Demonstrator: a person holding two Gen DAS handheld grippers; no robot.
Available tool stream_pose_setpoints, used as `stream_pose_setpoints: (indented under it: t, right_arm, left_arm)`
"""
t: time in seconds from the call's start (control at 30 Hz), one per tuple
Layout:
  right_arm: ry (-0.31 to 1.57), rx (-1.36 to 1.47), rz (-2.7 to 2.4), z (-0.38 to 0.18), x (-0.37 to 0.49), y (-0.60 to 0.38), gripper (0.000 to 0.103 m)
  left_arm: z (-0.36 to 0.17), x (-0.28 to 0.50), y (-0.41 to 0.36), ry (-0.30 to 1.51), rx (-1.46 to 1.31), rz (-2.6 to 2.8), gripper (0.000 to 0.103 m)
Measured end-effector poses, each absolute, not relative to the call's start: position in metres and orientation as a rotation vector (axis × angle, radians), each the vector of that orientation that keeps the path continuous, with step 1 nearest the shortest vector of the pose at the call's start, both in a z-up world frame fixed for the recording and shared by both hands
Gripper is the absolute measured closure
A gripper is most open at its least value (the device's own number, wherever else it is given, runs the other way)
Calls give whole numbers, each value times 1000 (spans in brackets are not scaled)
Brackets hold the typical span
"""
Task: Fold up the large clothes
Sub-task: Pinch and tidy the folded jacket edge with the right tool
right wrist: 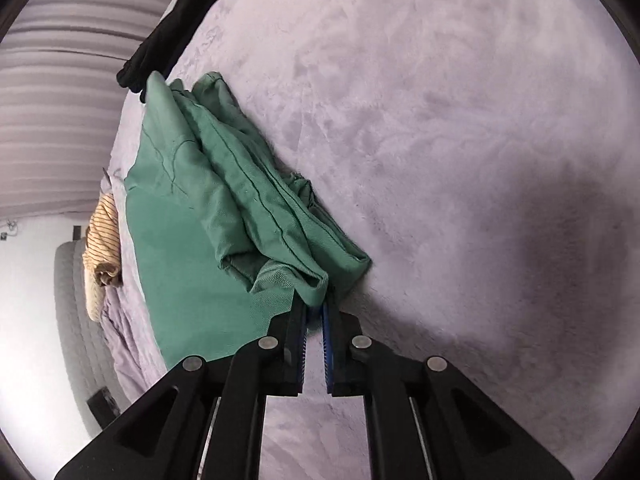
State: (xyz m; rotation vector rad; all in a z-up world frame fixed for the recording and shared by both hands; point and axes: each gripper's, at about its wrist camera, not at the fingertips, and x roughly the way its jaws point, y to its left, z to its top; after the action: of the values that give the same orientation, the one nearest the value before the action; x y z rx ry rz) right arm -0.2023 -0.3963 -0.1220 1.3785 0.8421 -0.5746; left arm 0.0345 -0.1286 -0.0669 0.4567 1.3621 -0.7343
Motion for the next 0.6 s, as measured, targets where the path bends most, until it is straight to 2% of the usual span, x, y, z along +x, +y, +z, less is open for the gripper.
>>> stream_pose_setpoints:
  t: [0.2, 0.37, 0.4, 0.43, 0.5, 0.57, 0.6]
  right_arm:
    - [811, 1087, -505, -54, -161, -414, 91]
    - [933, 976, -387, -53, -90, -421, 91]
    - [982, 924, -397, -55, -83, -417, 87]
    - [1032, 863, -419, -56, -79, -412, 63]
    - [1075, 789, -457, -62, -81, -403, 29]
    - [1114, 781, -455, -73, -85, -400, 33]
    - [1130, 806, -433, -81, -88, -403, 49]
  left_arm:
    - [-48, 55, -171, 1284, 383, -751, 0]
    - [-70, 37, -203, 1277, 466, -763, 0]
    - [-74, 35, -202, 1282, 466, -755, 0]
    - [-78, 36, -200, 1296, 457, -745, 0]
    - [-83, 38, -197, 1326, 418, -728, 0]
    - [-84, 39, -195, 1334, 402, -720, 0]
    - [-84, 39, -195, 1331, 405, -717, 0]
